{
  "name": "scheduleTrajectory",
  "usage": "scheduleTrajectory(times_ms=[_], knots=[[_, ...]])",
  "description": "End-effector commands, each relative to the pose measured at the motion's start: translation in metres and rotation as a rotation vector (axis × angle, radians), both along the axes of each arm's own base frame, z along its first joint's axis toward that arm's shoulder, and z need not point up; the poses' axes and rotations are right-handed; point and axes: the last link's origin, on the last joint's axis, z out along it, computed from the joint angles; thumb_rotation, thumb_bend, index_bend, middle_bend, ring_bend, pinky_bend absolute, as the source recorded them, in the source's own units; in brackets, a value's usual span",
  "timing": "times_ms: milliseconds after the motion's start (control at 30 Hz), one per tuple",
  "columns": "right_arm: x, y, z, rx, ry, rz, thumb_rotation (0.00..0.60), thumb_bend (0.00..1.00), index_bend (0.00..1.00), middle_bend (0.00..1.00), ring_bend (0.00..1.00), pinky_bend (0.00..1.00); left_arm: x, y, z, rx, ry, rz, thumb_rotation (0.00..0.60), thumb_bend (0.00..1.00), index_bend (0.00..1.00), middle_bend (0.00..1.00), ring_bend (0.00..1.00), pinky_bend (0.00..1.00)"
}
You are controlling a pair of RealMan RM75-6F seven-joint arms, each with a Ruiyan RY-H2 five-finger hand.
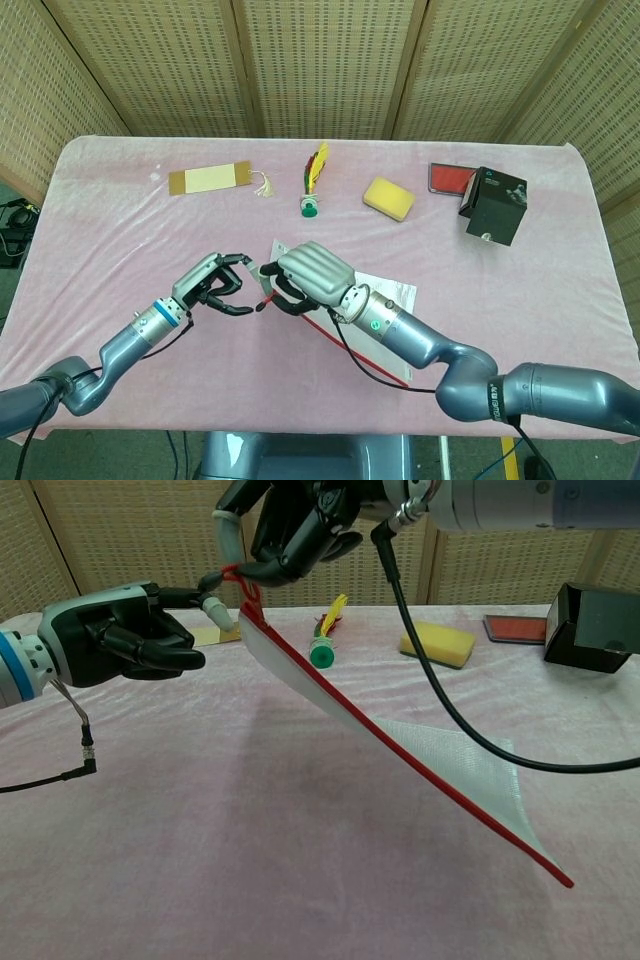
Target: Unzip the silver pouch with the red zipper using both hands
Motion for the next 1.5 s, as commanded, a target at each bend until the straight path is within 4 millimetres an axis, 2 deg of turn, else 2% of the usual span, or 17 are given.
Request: scheduleTrajectory(times_ms=[33,333,500,733,1167,1500], knots=[[0.001,0.001,0.001,0.002,0.002,0.002,0.600,0.67,0.79,0.95,0.94,1.00,0.004,0.002,-0.003,-0.004,-0.015,-0.007,0.600,0.00,0.45,1.00,0.93,1.00],[-0.002,0.000,0.001,-0.022,0.037,0.022,0.600,0.67,0.79,0.95,0.94,1.00,0.011,0.006,0.005,-0.010,-0.099,-0.003,0.600,0.00,0.46,1.00,0.93,1.00],[-0.004,-0.001,0.002,-0.026,0.039,0.016,0.600,0.67,0.79,0.95,0.94,1.00,0.006,0.008,0.010,0.000,-0.113,0.006,0.600,0.00,0.44,1.00,0.93,1.00],[-0.004,0.000,0.002,-0.026,0.037,0.016,0.600,0.67,0.79,0.95,0.94,1.00,0.001,0.008,0.005,-0.015,-0.081,0.004,0.600,0.00,0.39,1.00,0.93,1.00],[0.000,0.000,0.004,-0.038,0.037,0.034,0.600,0.67,0.79,0.95,0.94,1.00,0.012,0.006,-0.006,-0.027,-0.058,-0.045,0.600,0.00,0.43,1.00,0.93,1.00],[-0.002,0.000,0.006,-0.042,0.048,0.030,0.600,0.67,0.79,0.95,0.94,1.00,0.026,0.002,-0.011,-0.054,-0.062,-0.078,0.600,0.12,0.49,1.00,0.93,1.00]])
